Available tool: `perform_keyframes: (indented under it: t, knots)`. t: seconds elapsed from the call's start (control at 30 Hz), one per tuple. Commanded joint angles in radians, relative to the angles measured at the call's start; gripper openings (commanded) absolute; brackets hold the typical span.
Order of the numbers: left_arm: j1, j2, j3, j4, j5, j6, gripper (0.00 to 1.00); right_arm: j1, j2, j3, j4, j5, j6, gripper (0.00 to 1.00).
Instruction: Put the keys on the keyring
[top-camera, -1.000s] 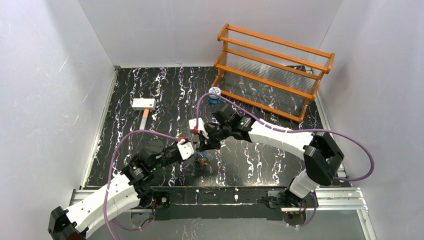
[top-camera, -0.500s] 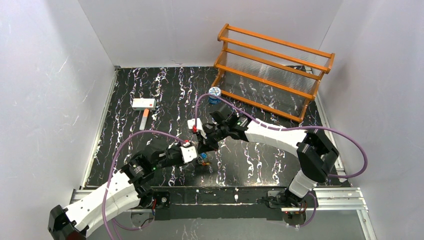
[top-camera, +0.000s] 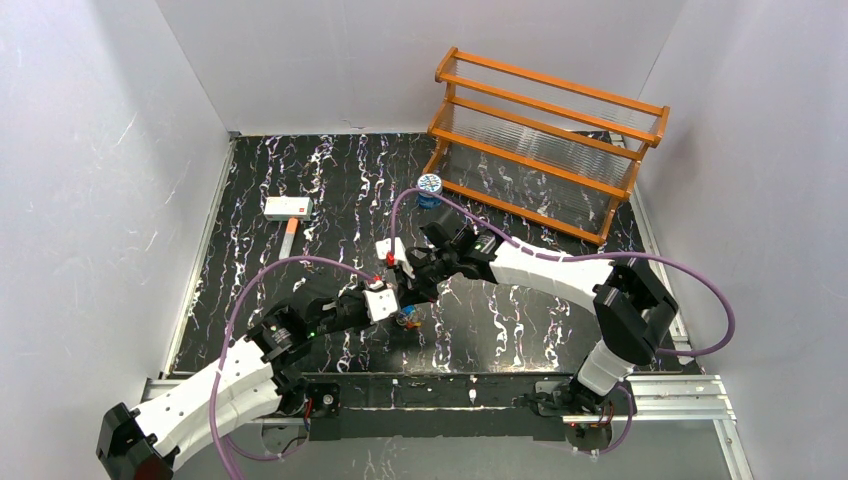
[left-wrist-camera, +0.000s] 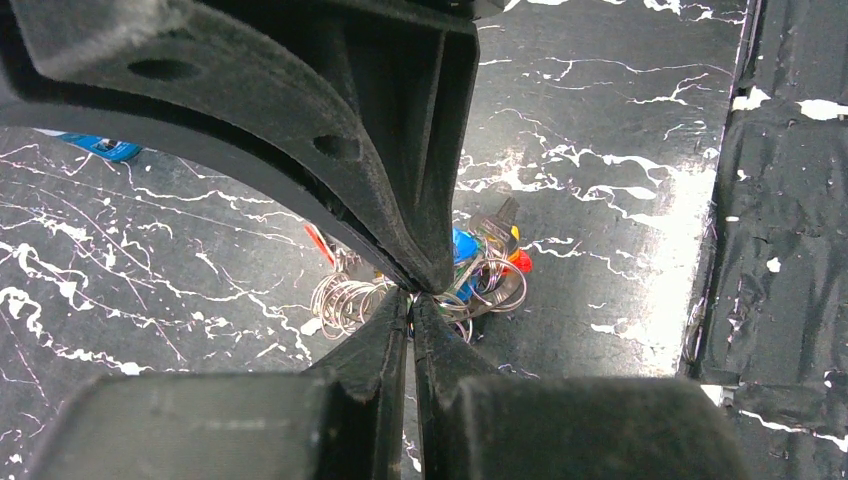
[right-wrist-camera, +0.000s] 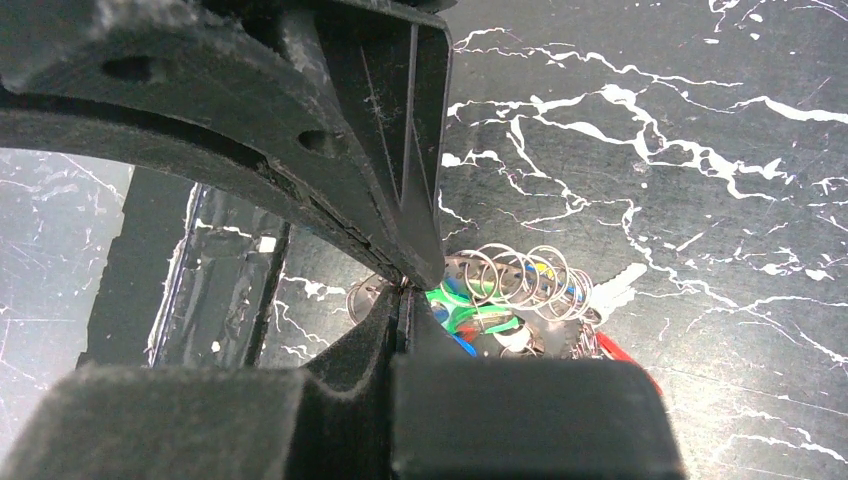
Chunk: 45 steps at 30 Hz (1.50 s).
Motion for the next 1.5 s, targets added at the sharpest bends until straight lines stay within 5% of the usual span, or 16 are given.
perform_keyframes:
  t: [0.0, 0.23, 0.37, 0.6, 0.73, 0.8, 0.97, 1.23, 1.33, 1.47]
  knots:
    - [-0.004, 0.01, 0.004, 0.0, 0.004, 0.004, 0.0, 0.003, -0.031, -0.01, 0.078, -0.06, -0.008, 0.01]
    - [-0.004, 0.047, 0.004, 0.01, 0.014, 0.005, 0.17, 0.003, -0.033, 0.0, 0.077, -0.071, -0.01, 0.01]
    - [-0.004, 0.068, 0.007, 0.015, 0.034, 0.01, 0.0, 0.003, -0.034, 0.003, 0.077, -0.07, -0.011, 0.01]
    - [-0.004, 0.083, 0.015, -0.003, 0.036, 0.016, 0.0, -0.002, -0.035, 0.004, 0.07, -0.048, -0.011, 0.01]
    - [-0.004, 0.08, 0.015, -0.011, 0.017, 0.015, 0.2, -0.004, -0.04, 0.005, 0.068, -0.044, -0.014, 0.01]
    - [-0.004, 0.079, 0.011, -0.011, 0.012, 0.015, 0.22, -0.006, -0.042, 0.006, 0.066, -0.045, -0.016, 0.01]
    - [-0.004, 0.105, 0.015, -0.006, 0.03, 0.02, 0.0, -0.006, -0.044, 0.009, 0.064, -0.053, -0.017, 0.01]
    - [-0.004, 0.102, 0.019, -0.007, 0.003, -0.003, 0.0, -0.033, -0.055, -0.008, 0.083, -0.021, 0.013, 0.01]
    - [-0.004, 0.059, -0.016, 0.069, -0.014, -0.065, 0.0, -0.057, -0.081, -0.045, 0.13, -0.006, 0.052, 0.3]
    - [-0.004, -0.023, -0.094, 0.235, -0.028, -0.174, 0.0, -0.071, -0.133, -0.117, 0.208, 0.023, 0.068, 0.51]
